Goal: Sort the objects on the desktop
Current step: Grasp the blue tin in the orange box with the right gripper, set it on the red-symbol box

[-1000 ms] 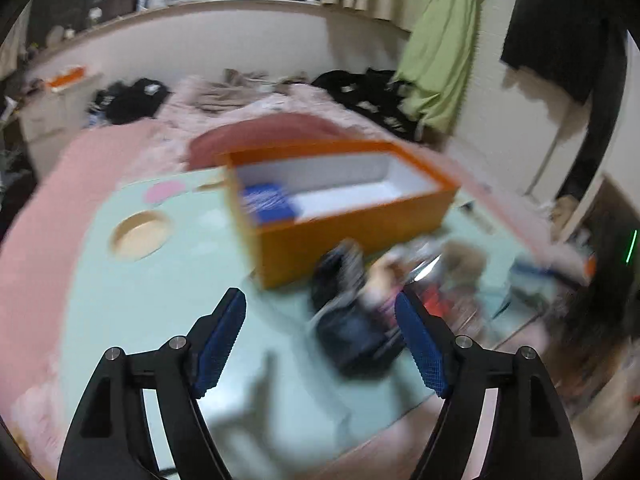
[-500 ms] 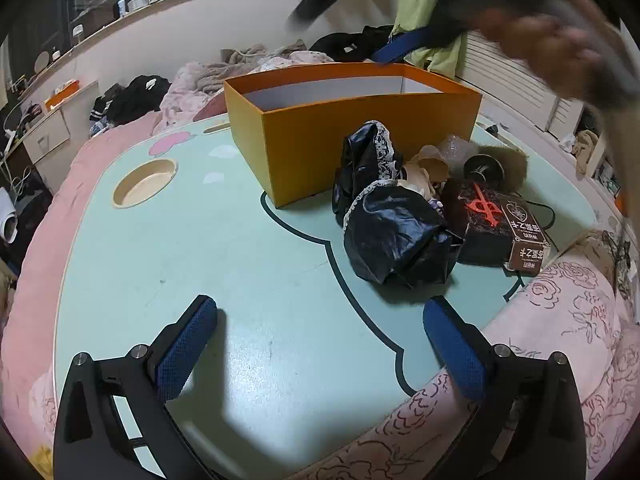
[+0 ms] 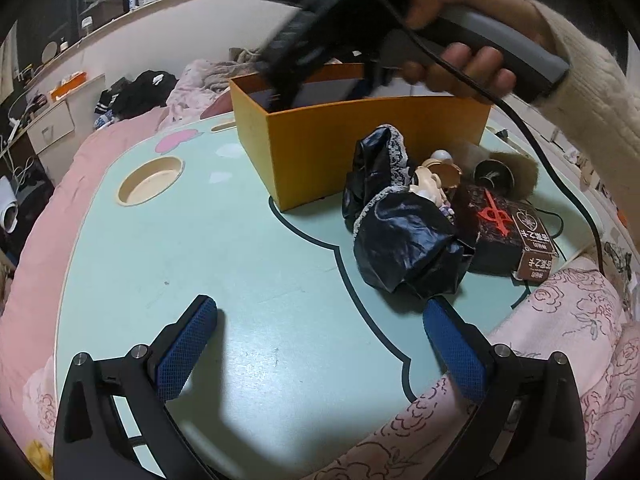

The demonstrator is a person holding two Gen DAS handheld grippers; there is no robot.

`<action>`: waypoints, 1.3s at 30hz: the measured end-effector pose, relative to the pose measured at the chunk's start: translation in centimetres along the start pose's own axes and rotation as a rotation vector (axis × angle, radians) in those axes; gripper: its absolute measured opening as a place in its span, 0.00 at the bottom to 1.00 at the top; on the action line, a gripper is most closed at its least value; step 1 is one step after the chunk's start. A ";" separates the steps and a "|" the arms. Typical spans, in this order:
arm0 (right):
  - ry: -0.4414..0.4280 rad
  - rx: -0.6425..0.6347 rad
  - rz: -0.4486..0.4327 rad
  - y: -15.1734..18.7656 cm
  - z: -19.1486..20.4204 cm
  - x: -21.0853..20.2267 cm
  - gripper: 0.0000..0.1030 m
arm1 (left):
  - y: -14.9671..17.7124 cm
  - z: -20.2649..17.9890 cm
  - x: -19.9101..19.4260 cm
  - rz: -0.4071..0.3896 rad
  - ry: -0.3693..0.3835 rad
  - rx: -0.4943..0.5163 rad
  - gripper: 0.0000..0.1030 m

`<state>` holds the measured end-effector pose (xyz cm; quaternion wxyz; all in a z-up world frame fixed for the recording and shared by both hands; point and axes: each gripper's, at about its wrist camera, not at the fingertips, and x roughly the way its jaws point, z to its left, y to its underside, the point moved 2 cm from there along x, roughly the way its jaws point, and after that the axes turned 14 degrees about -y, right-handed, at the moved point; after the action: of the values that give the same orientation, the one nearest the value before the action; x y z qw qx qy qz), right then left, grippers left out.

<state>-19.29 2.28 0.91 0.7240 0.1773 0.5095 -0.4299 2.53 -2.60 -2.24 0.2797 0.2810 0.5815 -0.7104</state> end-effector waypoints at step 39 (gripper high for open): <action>-0.014 -0.097 -0.377 15.5 5.1 -8.4 0.73 | -0.6 0.2 0.4 -0.013 -0.010 -0.035 1.00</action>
<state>-4.77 11.29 7.66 0.6420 0.0404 0.5487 -0.5340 1.83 -2.77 -2.08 0.2828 0.2685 0.5943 -0.7034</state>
